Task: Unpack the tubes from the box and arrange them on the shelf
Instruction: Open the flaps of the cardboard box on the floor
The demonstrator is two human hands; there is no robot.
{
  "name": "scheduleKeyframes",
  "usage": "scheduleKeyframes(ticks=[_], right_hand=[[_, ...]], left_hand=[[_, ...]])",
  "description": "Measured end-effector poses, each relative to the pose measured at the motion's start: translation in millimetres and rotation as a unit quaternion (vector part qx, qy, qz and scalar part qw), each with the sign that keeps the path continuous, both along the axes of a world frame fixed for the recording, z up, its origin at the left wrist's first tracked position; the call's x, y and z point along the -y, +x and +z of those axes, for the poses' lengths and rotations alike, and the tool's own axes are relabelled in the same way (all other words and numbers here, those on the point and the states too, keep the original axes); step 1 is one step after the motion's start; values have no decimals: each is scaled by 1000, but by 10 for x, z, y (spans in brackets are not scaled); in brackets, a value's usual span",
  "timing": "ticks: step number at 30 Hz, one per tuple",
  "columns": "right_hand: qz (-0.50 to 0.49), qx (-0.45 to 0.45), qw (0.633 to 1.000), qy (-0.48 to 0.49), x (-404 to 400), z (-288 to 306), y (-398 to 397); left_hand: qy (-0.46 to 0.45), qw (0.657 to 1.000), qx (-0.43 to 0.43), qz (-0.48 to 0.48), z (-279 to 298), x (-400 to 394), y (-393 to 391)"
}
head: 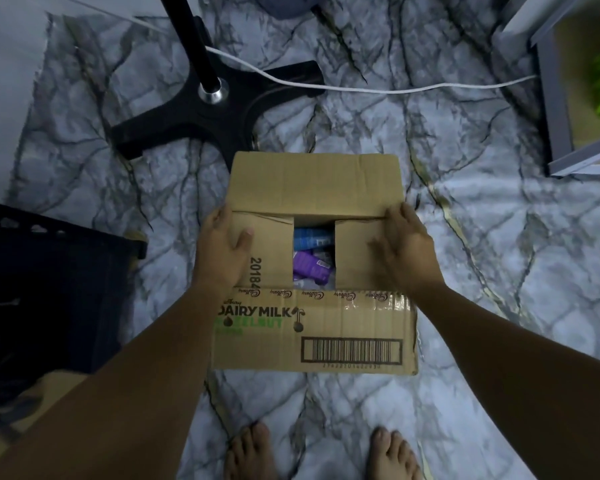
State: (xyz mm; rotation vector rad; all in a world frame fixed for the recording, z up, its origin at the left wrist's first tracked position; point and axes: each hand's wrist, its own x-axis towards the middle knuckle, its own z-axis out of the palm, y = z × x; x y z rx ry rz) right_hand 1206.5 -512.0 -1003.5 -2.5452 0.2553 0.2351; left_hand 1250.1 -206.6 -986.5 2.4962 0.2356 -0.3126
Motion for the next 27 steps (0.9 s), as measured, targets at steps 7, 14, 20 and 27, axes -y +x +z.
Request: scheduleKeyframes(ticks=[7, 14, 20, 27], right_hand=[[-116, -20, 992, -48, -397, 371, -898], [-170, 25, 985, 3, -573, 827, -1331], [-181, -7, 983, 27, -684, 1230, -1912], [-182, -106, 976, 50, -795, 1141, -2768]], left_hand=[[-3, 995, 1, 98, 70, 66, -921], [-70, 976, 83, 190, 557, 71, -1358], [-91, 974, 20, 205, 1026, -92, -1921], [-111, 980, -77, 147, 788, -367, -2721]])
